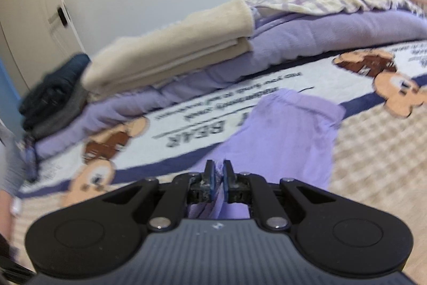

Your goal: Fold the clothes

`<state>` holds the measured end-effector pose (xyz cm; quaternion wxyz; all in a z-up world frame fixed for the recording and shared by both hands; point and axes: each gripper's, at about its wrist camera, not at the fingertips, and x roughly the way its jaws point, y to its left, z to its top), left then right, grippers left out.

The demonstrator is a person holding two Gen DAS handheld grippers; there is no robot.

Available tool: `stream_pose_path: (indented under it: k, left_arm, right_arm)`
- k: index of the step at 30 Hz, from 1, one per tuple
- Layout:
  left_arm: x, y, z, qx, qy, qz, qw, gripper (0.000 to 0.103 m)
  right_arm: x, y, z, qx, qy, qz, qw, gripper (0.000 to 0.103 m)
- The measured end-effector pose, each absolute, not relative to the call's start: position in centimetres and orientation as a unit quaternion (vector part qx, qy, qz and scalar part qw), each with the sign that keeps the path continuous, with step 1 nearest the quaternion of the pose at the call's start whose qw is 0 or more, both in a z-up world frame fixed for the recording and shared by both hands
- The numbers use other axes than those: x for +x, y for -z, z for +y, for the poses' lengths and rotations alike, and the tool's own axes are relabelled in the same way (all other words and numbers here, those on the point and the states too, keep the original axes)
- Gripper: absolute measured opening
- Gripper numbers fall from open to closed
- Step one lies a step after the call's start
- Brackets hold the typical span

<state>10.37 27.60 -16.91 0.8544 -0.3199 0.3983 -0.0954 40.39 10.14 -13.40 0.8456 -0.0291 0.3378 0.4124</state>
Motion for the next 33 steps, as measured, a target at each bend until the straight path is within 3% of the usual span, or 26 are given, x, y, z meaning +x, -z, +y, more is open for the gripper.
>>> stream_pose_path:
  k: [7, 22, 33]
  left_arm:
    - [11.3, 17.6, 28.2, -0.344, 0.085, 0.388, 0.85, 0.059]
    - [12.3, 17.9, 28.1, -0.349, 0.088, 0.379, 0.852, 0.064]
    - [12.5, 17.9, 28.3, -0.361, 0.081, 0.372, 0.851, 0.064]
  right_arm:
    - [43.1, 14.6, 11.8, -0.114, -0.391, 0.31, 0.859, 0.007]
    - [47.5, 13.7, 13.4, -0.138, -0.374, 0.223, 0.89, 0.007]
    - [51.2, 15.3, 12.0, -0.124, -0.323, 0.241, 0.907, 0.007]
